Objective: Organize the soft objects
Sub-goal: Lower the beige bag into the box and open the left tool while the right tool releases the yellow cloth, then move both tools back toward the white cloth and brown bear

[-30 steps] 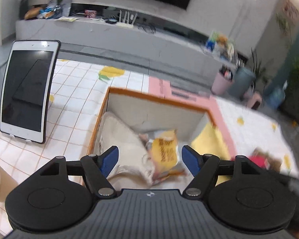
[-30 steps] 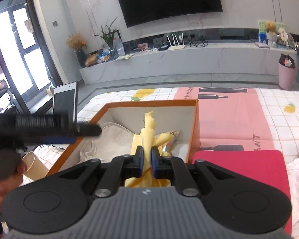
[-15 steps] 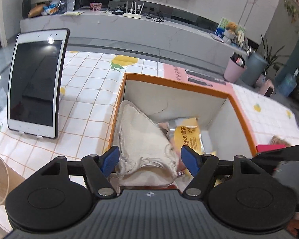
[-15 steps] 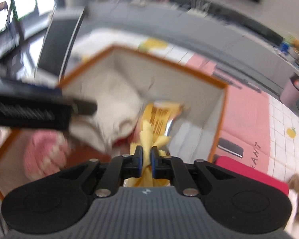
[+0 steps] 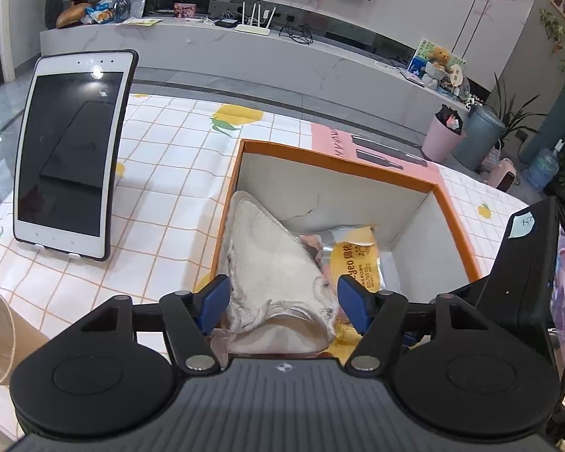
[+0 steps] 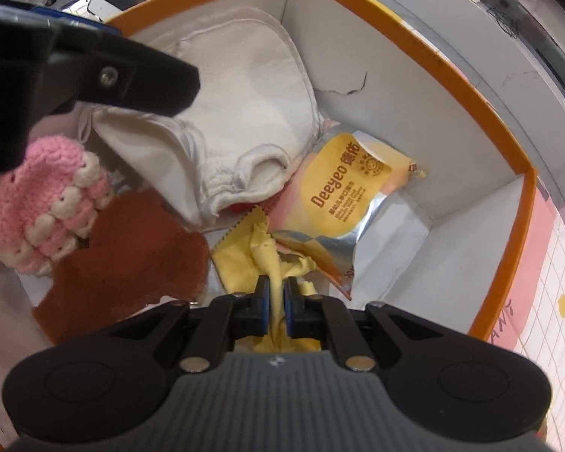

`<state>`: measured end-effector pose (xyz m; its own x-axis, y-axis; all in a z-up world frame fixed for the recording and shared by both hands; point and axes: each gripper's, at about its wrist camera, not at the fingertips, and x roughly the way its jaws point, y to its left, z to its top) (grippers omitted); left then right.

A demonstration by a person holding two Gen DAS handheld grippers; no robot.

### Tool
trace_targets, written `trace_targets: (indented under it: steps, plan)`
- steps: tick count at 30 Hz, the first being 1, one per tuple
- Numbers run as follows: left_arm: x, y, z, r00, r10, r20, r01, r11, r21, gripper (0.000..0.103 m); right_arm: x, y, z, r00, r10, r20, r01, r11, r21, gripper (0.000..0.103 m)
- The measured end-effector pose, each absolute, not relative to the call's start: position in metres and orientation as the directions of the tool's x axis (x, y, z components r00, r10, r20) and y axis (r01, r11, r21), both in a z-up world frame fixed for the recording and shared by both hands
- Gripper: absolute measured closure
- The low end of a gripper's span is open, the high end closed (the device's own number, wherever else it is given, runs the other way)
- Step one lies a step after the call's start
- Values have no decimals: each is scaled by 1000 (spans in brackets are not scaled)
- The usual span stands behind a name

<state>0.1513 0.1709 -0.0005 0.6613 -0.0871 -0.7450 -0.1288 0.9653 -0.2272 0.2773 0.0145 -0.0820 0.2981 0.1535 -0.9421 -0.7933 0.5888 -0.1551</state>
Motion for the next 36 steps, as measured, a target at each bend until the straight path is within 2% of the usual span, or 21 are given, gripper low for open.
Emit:
trace_targets:
  steps: [2,4,8,11,15,20,25,32,36]
  plan:
    - [152,169,-1,660,-79,-747,-128,968,-215,26,276,14,-81,311,151,-938,-791,588,-168,93]
    - [152,167,-1,658,-70,-749,-126,971,-202,25,274,15,-77,318,160,-934,-790,589,-168,76]
    - [152,165,-2,657,-63,-751,-121,975,-187,25,267,13,-63,321,216,-922,-791,596,-136,71]
    - [152,165,-1,655,-61,-753,-122,975,-185,25,263,11,-53,330,242,-912,-787,604,-124,64]
    - [151,165,-1,655,-59,-753,-118,977,-179,25,258,8,-42,349,280,-894,-773,626,-106,43]
    - [149,169,3,662,-70,-747,-123,972,-200,25,247,-1,-24,388,306,-869,-746,659,-101,39]
    - [140,163,19,704,-52,-708,-99,980,-170,22,230,-19,2,433,343,-833,-712,697,-84,19]
    - [121,143,46,753,-38,-657,-60,990,-127,21,192,-64,40,540,337,-771,-621,778,-95,12]
    - [108,126,57,774,-82,-627,-6,991,-137,21,164,-99,58,586,315,-747,-572,814,-106,10]
